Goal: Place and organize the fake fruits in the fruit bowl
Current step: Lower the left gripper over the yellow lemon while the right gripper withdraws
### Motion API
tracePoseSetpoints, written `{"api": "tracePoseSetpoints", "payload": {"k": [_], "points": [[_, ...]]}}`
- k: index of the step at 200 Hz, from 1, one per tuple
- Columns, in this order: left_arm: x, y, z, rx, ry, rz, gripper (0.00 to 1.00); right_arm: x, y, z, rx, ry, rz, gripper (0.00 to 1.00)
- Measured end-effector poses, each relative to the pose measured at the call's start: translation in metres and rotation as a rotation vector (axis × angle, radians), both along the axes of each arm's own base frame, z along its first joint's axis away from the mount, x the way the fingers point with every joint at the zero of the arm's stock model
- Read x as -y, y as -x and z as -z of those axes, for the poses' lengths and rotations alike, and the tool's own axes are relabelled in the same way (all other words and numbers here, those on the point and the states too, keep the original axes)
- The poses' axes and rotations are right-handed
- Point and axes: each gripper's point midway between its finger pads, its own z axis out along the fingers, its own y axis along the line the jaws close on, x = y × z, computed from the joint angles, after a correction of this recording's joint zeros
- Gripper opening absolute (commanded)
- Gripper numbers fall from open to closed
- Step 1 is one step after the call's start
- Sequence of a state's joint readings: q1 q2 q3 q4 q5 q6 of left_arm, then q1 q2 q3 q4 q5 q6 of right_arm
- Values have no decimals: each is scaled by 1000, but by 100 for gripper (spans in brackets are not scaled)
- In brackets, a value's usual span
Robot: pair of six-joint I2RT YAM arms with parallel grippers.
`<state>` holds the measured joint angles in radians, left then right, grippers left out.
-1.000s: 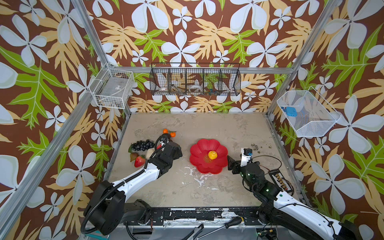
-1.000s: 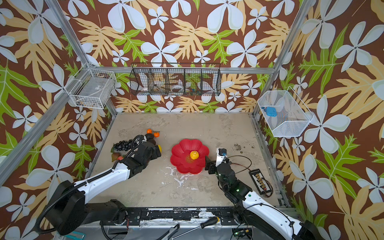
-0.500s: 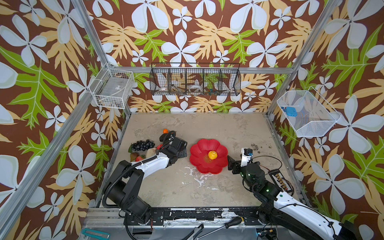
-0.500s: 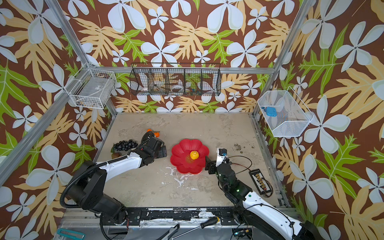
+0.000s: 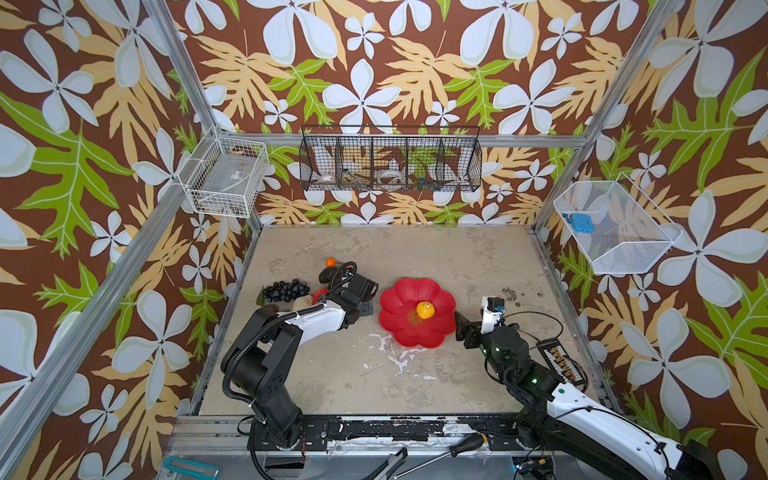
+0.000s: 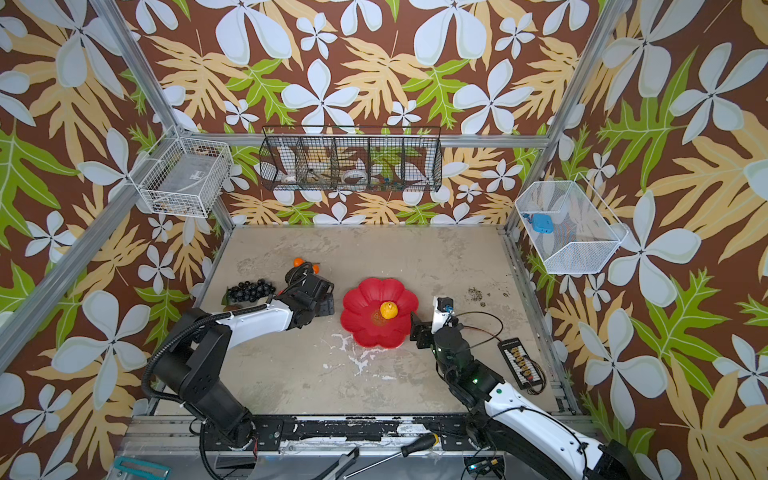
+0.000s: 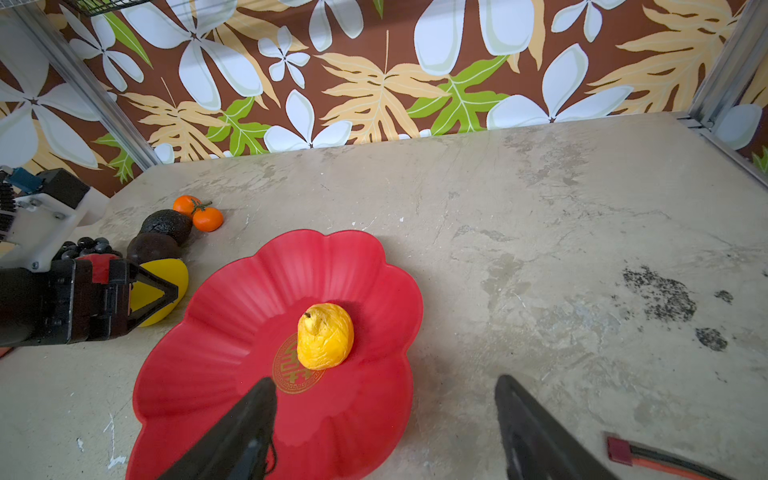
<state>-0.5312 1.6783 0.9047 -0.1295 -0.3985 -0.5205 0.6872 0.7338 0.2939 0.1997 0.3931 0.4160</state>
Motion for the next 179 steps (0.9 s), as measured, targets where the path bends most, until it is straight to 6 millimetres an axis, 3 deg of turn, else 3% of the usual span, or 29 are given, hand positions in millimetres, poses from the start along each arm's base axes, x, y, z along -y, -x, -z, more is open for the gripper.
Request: {"api": "tracePoseSetpoints", "payload": {"k": [58, 118, 179], "points": [[2, -5, 10, -17, -29, 14, 89, 0, 0, 0, 3, -2, 0, 82], [3, -10, 10, -8, -36, 14, 70, 0, 0, 2, 0, -2, 1, 82], [3, -8, 6, 15, -22, 17, 63, 1, 0, 2, 2, -3, 4, 82]]}}
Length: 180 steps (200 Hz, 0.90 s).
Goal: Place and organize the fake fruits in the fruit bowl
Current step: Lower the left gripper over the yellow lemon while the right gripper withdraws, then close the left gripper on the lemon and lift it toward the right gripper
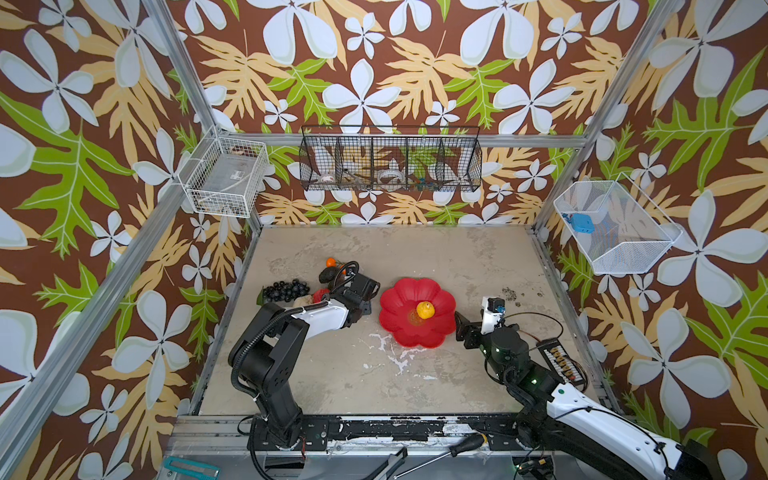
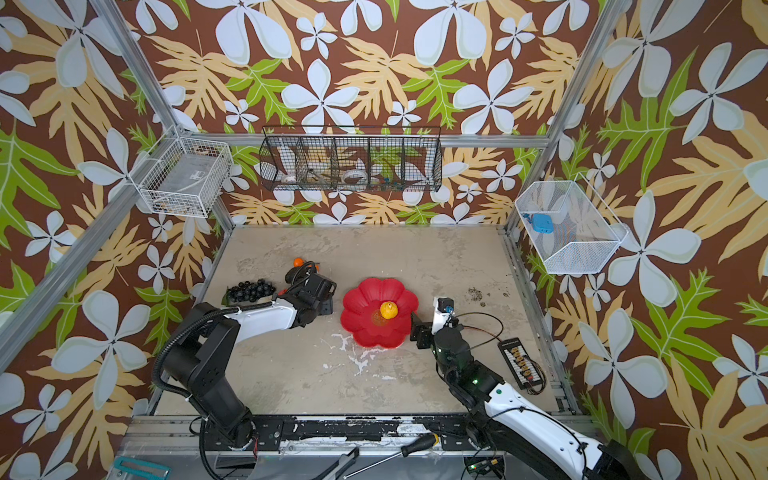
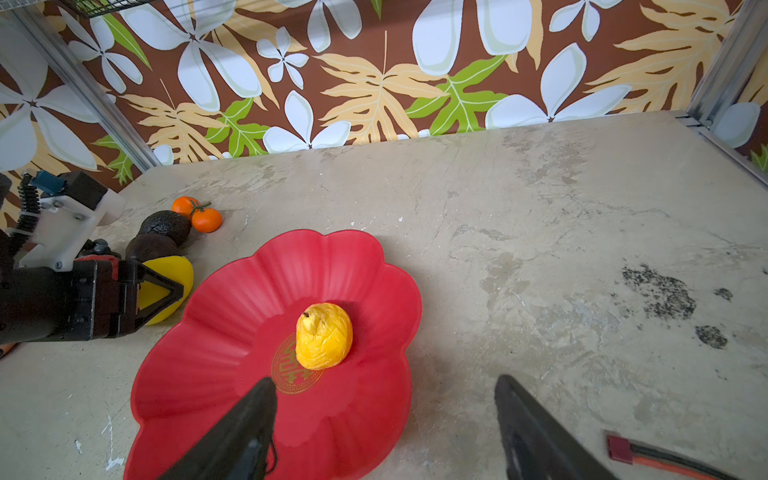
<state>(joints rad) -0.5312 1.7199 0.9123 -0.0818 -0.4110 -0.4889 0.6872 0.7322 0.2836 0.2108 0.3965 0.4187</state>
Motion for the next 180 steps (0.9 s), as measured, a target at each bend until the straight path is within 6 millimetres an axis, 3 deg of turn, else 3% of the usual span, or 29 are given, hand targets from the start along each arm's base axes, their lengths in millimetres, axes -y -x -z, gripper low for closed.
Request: {"api": "tracePoseSetpoints", "payload": {"k": [43, 83, 120, 180], "points": [[-4, 10, -19, 57, 51, -1, 62, -1, -1, 2, -6, 4, -1, 82], [-1, 33, -65, 197, 171, 30, 61, -8, -3, -8, -14, -23, -18, 82], [37, 67, -113, 374, 338, 216, 60, -28, -5, -46, 4, -118, -95, 84], [101, 122, -141, 544, 521, 603, 59, -81, 1, -83, -46, -317, -314, 89]]}}
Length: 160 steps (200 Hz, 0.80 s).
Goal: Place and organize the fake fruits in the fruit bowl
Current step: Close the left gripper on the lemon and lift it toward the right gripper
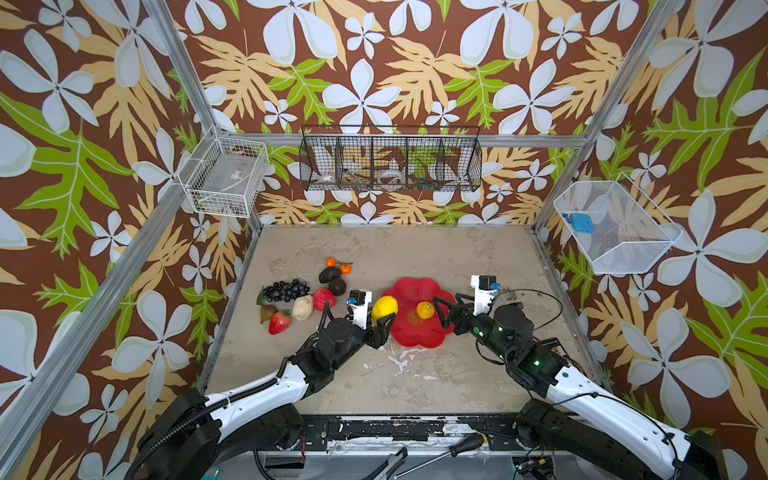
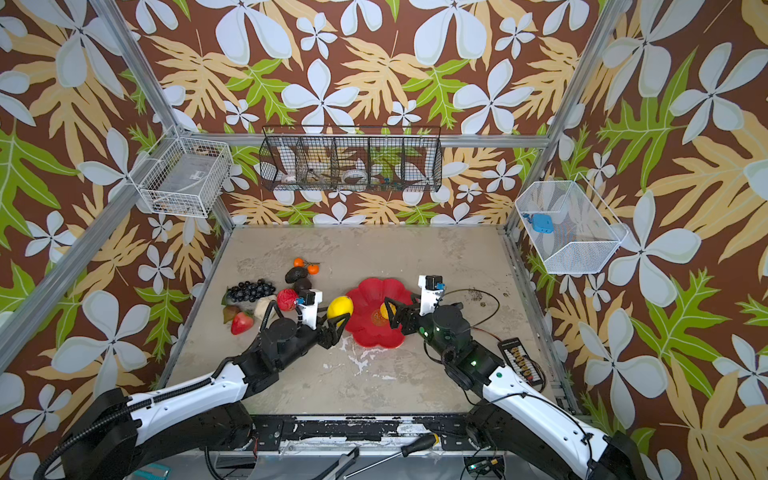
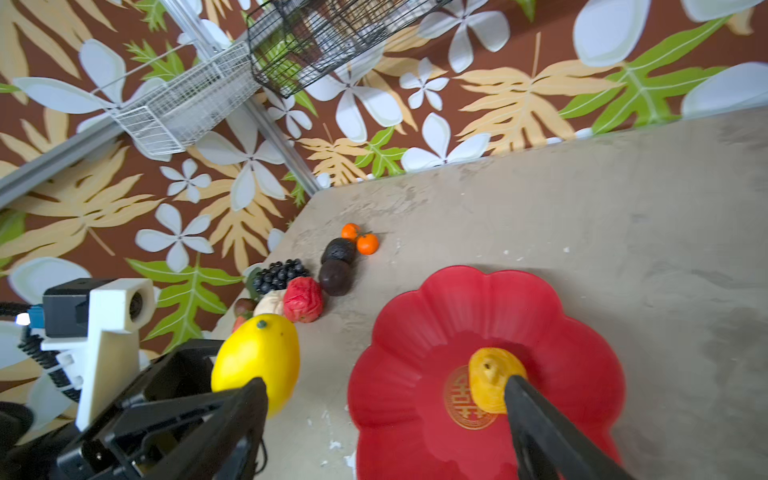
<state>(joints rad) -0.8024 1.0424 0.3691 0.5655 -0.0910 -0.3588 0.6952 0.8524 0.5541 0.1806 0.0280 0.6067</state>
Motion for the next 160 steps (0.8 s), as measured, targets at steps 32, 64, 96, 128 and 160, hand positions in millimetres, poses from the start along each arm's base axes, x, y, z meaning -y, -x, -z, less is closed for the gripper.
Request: {"api": "tracePoseSetpoints", "payload": {"k": [32, 64, 96, 128, 160], "points": [[15, 13, -12, 82, 45, 90, 59, -27, 12, 6, -64, -61, -111, 89], [29, 23, -18, 131, 55, 177, 59, -42, 22, 12, -120, -136, -184, 89], [35, 27, -14, 147, 44, 214, 59, -62, 39, 15, -165, -180, -258, 89], [42, 31, -10, 148, 35, 251, 59, -76, 44, 22, -201, -177, -285, 86], [49, 34, -11, 162, 33, 284, 60, -80, 43, 33, -240, -173, -274, 82]]}}
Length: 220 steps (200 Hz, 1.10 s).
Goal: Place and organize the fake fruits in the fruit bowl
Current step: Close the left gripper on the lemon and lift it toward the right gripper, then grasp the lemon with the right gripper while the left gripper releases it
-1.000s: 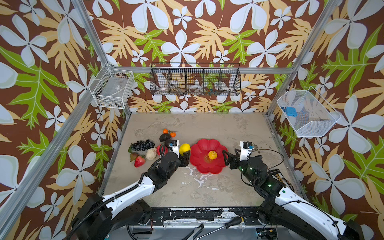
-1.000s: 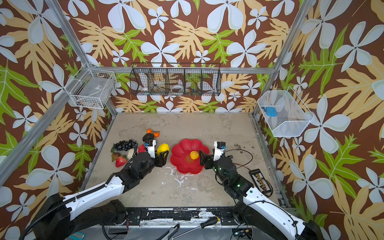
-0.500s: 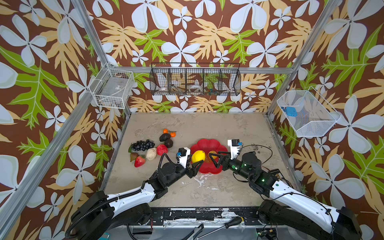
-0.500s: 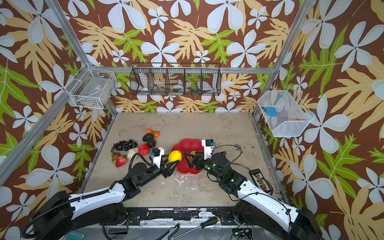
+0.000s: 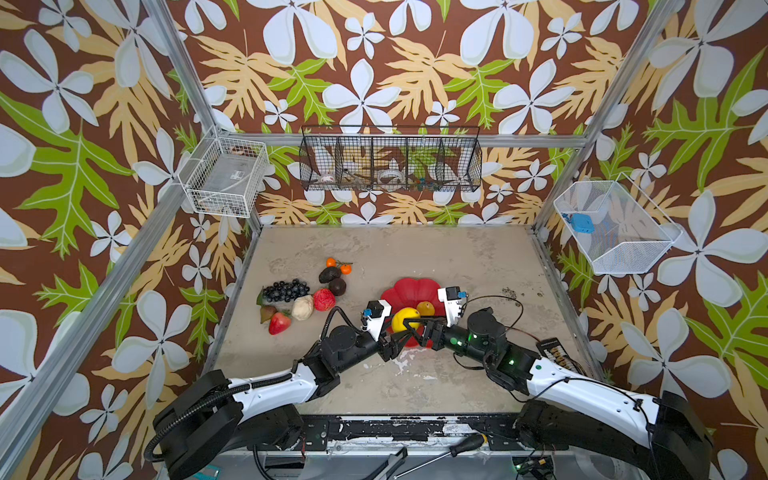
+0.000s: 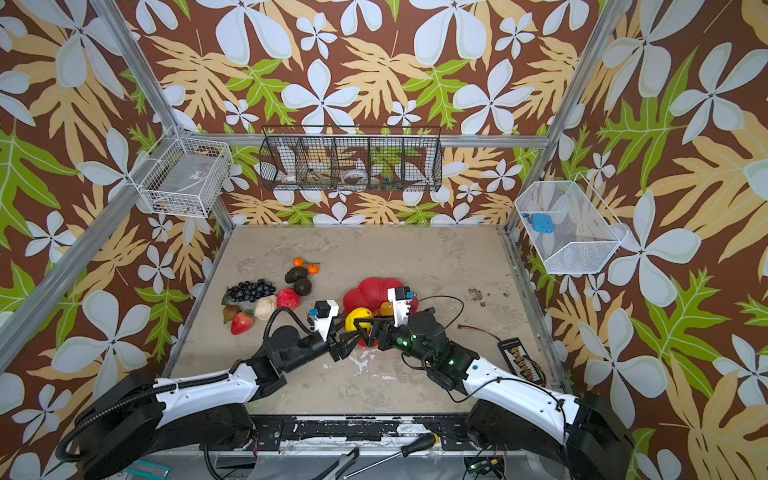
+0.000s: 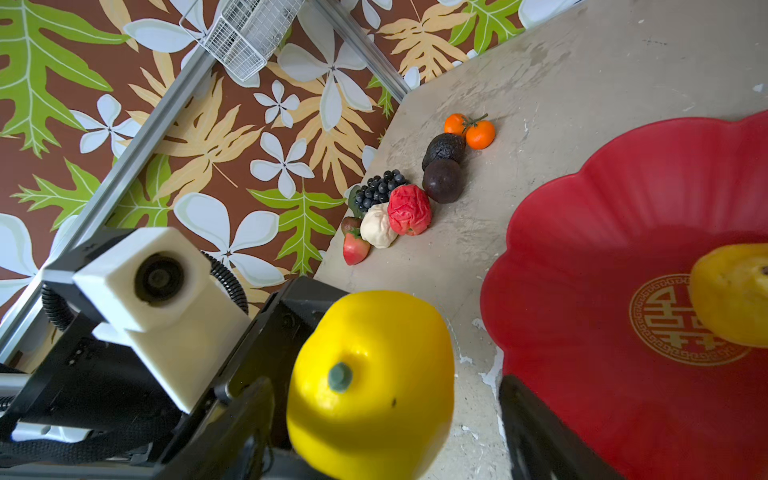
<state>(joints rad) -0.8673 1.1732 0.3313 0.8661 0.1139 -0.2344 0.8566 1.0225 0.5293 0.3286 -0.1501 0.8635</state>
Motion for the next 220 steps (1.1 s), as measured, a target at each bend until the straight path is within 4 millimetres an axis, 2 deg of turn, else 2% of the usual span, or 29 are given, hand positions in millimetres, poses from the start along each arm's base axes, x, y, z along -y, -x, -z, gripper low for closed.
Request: {"api": "tracePoseSetpoints", "payload": {"k": [47, 90, 107, 140, 157, 172, 195, 220], "points": [[7, 1, 5, -3, -20, 29, 60, -5, -3, 9, -43, 10, 6, 66], [10, -2, 10, -16, -45, 25, 65, -5, -5, 12, -58, 22, 15, 51], [11, -4, 7, -15, -46, 20, 77, -4, -8, 8, -50, 37, 28, 50], [10, -1, 6, -24, -68, 27, 92, 1, -17, -1, -10, 105, 68, 50], [1, 2, 4, -3, -70, 9, 96, 9, -28, -8, 19, 152, 103, 50], [-11, 6, 5, 12, -75, -18, 98, 25, -45, -4, 20, 199, 159, 50], [-37, 4, -2, 46, -45, -123, 99, 61, -68, 22, -27, 300, 252, 50], [-65, -3, -5, 71, -23, -263, 99, 77, -72, 53, -82, 392, 271, 49]]}}
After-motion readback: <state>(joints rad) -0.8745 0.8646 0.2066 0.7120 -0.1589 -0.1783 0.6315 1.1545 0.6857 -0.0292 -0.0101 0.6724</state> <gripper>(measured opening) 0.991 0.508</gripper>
